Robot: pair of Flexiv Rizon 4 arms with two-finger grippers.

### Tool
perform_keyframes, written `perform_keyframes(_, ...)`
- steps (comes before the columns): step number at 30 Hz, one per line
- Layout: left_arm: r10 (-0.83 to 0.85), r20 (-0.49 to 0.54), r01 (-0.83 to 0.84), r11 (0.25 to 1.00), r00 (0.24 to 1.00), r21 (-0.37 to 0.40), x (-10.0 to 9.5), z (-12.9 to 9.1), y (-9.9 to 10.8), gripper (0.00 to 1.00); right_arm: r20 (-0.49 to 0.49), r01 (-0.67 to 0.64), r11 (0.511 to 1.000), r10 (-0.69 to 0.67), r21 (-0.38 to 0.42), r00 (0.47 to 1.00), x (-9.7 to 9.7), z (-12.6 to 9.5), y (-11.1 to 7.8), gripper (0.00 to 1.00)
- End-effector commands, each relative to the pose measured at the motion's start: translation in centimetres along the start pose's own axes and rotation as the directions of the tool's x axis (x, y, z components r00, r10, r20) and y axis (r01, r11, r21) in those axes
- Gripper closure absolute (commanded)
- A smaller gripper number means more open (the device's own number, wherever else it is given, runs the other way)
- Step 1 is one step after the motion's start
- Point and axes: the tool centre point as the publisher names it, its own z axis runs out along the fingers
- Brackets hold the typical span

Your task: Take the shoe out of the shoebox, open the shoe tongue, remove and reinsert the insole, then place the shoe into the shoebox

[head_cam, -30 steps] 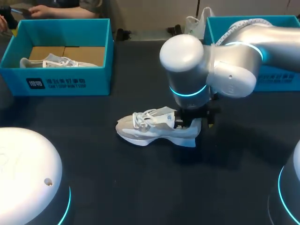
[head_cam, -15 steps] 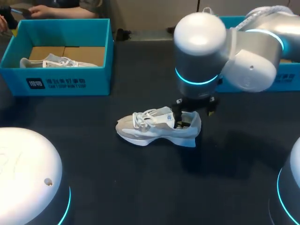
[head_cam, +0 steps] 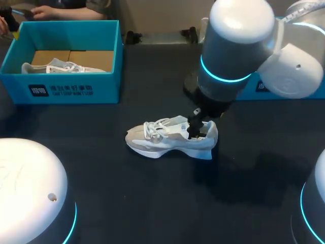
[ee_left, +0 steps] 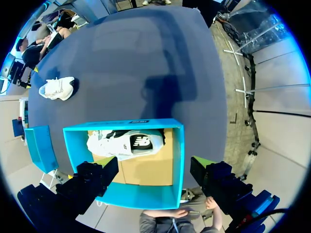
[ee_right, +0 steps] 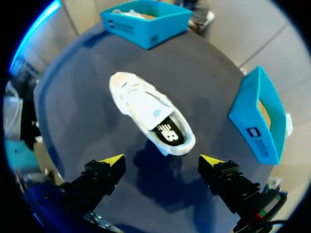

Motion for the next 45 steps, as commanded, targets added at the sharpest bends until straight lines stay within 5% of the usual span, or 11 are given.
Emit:
perform_keyframes(1, 0.001, -0.002, -0.001, 1.000, 1.000, -0.001, 0.0, 0.0, 0.0, 0.00, -0.083, 0.210, 0.977, -0.212, -0.035, 0.974, -0.6, 0.3, -0.5, 0.00)
perform_keyframes(9, 0.001, -0.002, -0.001, 1.000, 1.000, -0.001, 0.0, 0.0, 0.0, 0.00, -0.083, 0.210, 0.977, -0.212, -0.035, 0.974, -0.6, 0.3, -0.5, 0.00)
perform_keyframes(18, 0.001, -0.002, -0.001, 1.000, 1.000, -0.001, 0.0, 0.0, 0.0, 0.00, -0.130, 0.402, 0.862, -0.457, -0.308, 0.880, -1.3, 1.5, -3.0, 0.00)
perform_keyframes(36, 0.001, -0.002, -0.001, 1.000, 1.000, -0.001, 0.0, 0.0, 0.0, 0.00, -0.141, 0.424, 0.758, -0.552, -0.496, 0.822, -5.8, 5.3, -4.6, 0.00)
perform_keyframes(43, 0.001, -0.002, -0.001, 1.000, 1.000, -0.001, 0.0, 0.0, 0.0, 0.00, -0.064, 0.494, 0.636, -0.649, -0.593, 0.758, -7.5, 6.5, -4.8, 0.00)
perform_keyframes(45, 0.001, -0.002, -0.001, 1.000, 1.000, -0.001, 0.0, 0.0, 0.0, 0.00, -0.084, 0.511, 0.663, -0.651, -0.548, 0.755, -7.8, 6.8, -4.9, 0.00)
